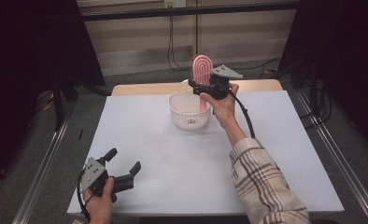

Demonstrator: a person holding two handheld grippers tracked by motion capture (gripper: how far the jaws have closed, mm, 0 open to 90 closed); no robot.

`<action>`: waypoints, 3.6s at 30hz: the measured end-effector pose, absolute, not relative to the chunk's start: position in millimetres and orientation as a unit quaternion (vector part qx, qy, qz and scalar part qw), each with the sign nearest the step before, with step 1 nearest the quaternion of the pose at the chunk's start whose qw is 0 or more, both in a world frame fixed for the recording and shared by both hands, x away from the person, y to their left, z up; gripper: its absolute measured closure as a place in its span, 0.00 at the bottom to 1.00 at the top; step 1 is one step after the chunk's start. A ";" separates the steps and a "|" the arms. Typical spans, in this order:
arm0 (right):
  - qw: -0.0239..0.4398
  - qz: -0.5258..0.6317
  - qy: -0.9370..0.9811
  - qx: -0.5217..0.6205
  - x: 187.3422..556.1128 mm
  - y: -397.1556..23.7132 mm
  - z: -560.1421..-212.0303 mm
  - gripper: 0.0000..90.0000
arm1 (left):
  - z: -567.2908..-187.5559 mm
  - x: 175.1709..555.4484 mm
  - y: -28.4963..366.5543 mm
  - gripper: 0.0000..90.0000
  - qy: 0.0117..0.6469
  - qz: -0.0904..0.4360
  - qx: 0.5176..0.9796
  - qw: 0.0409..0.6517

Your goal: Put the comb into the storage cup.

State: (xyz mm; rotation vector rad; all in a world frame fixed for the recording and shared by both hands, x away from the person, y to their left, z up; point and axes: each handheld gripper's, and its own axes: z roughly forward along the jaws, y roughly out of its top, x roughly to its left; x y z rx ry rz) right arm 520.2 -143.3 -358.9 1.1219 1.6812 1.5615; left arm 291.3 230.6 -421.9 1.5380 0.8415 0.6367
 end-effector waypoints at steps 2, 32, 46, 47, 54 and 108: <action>0.288 0.584 0.631 0.421 520.4 -142.9 -360.2 0.22 | -421.6 290.9 230.9 0.01 0.360 0.275 0.663 0.596; 0.273 0.567 0.633 0.451 522.8 -147.1 -386.5 0.22 | -422.4 291.3 228.9 0.01 0.362 0.276 0.663 0.594; 0.253 0.561 0.629 0.475 527.1 -154.1 -396.1 0.22 | -422.9 291.2 228.2 0.01 0.359 0.278 0.668 0.589; 0.251 0.561 0.629 0.477 527.4 -154.7 -395.8 0.22 | -422.9 291.2 228.4 0.01 0.360 0.277 0.668 0.590; 0.244 0.561 0.626 0.483 529.2 -159.3 -396.3 0.21 | -423.1 290.5 228.0 0.01 0.362 0.275 0.667 0.590; 0.256 0.548 0.633 0.483 527.7 -167.7 -385.0 0.03 | -422.0 290.8 229.7 0.01 0.360 0.277 0.665 0.593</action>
